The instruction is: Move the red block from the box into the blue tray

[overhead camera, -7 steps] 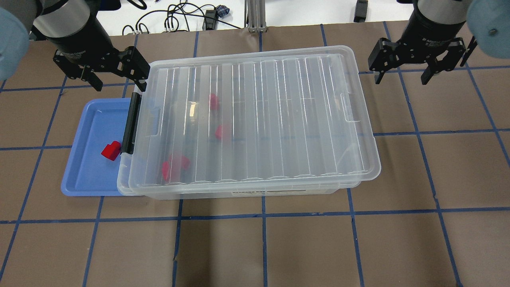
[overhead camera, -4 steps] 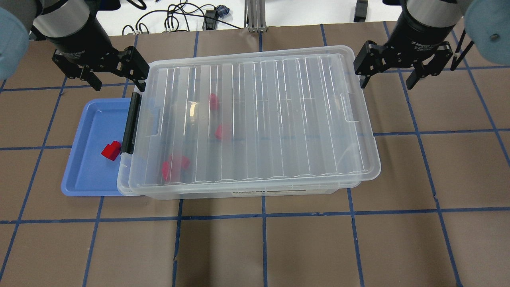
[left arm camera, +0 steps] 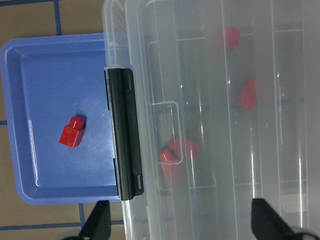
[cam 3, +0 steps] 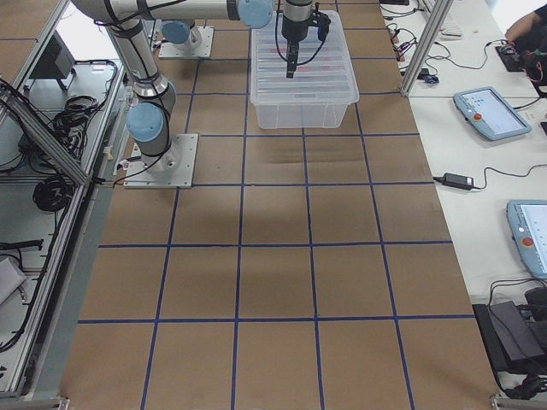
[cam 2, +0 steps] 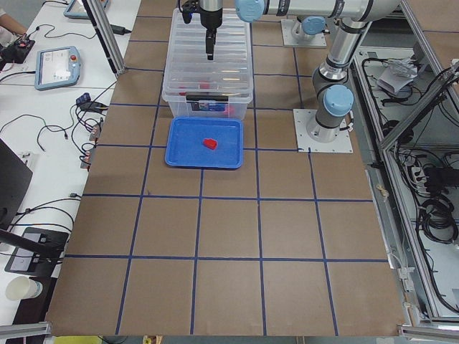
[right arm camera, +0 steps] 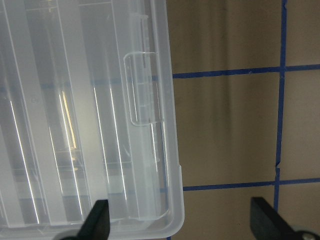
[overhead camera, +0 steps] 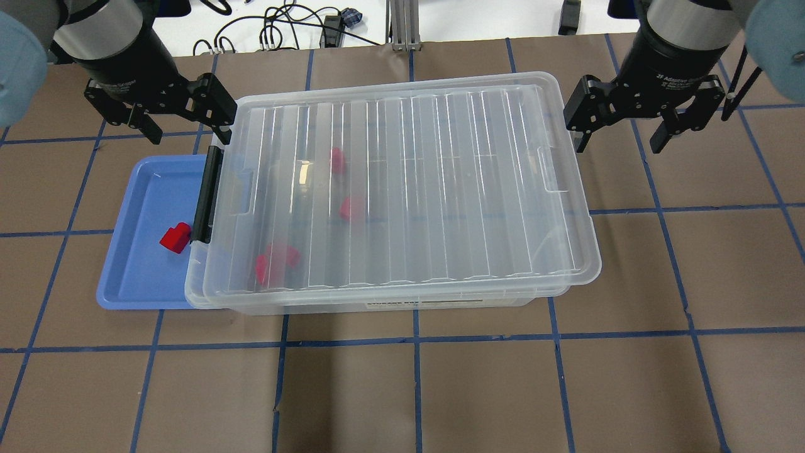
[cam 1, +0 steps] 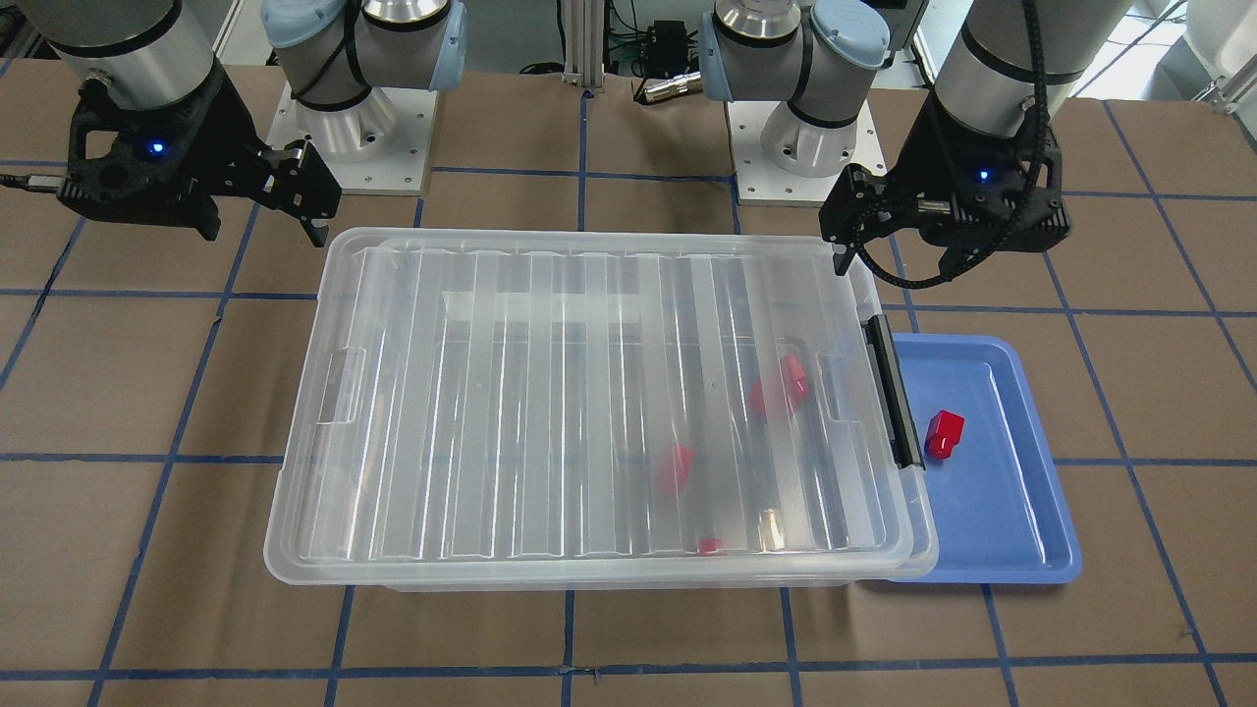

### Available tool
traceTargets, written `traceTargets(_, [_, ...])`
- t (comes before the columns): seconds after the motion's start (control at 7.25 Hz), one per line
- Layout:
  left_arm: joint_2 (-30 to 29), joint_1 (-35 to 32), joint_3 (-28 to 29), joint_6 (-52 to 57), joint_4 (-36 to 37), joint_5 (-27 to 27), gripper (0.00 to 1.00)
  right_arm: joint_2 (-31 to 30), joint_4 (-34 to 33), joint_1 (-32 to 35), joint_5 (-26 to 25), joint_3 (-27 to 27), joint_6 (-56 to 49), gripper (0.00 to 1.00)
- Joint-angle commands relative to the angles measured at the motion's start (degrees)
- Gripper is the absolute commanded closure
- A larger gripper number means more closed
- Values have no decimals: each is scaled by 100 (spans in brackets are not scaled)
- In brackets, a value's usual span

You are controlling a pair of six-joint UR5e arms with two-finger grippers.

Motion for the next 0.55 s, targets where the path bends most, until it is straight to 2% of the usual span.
traceTargets(0.0, [-33, -9, -6, -19, 8, -37, 0, -7, 19, 1, -9, -10, 26, 0])
traceTargets(0.41, [1, -9, 2, -19, -10, -28, 0, 2, 1, 1, -35, 8, 26, 0])
